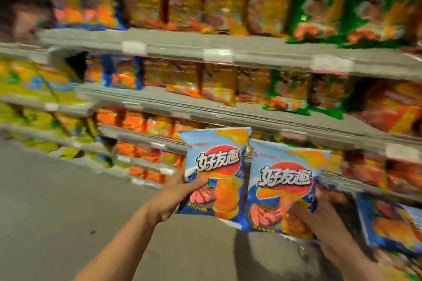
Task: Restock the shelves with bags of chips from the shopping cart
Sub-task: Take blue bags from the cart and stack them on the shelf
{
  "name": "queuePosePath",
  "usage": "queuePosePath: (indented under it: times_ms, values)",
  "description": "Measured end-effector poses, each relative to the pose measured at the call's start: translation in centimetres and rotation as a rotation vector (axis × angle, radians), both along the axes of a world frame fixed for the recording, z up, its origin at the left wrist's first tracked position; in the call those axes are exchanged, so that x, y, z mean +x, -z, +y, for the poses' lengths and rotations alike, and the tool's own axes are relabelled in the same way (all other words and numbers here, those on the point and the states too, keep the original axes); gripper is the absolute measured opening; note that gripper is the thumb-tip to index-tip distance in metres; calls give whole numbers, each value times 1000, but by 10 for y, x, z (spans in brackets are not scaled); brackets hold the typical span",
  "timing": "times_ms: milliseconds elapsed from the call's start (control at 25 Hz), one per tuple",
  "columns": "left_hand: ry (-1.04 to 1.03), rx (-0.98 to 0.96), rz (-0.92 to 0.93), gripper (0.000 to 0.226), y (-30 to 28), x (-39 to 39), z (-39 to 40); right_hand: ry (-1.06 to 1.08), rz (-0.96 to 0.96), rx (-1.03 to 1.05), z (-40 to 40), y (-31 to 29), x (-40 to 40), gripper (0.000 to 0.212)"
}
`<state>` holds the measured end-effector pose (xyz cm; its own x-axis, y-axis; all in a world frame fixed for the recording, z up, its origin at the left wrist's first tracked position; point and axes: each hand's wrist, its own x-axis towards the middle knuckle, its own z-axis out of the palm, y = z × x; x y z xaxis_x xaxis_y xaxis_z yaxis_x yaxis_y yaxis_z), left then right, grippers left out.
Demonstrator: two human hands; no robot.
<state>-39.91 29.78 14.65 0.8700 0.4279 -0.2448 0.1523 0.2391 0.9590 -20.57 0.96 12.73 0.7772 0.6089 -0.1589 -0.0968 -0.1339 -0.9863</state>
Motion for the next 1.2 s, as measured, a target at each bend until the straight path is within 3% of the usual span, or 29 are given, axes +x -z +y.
queuePosePath:
  times_ms: [120, 280, 480, 640, 840, 960, 1200]
  values:
    - [-180, -8, -13, 49, -4, -87, 56, -194, -71, 37, 91, -7, -44, 48]
    - [-428, 47, -38, 53, -9, -182, 107, -456, -9, 52, 195, -20, -105, 62]
    - [-635, 148, -70, 38, -7, -248, 161, -622, 81, 50, 298, -22, -152, 77]
    - [-718, 95, -47, 40, 7, -274, 216, -723, 165, -10, 369, -13, -173, 84]
    - [-696, -20, 21, 36, 19, -276, 316, -671, 207, -47, 469, 1, -172, 68]
    - [-646, 4, 61, 36, 11, -261, 383, -615, 154, 4, 525, 3, -166, 51]
    - [-562, 53, 22, 42, -5, -191, 494, -444, 34, 64, 605, -12, -115, 42]
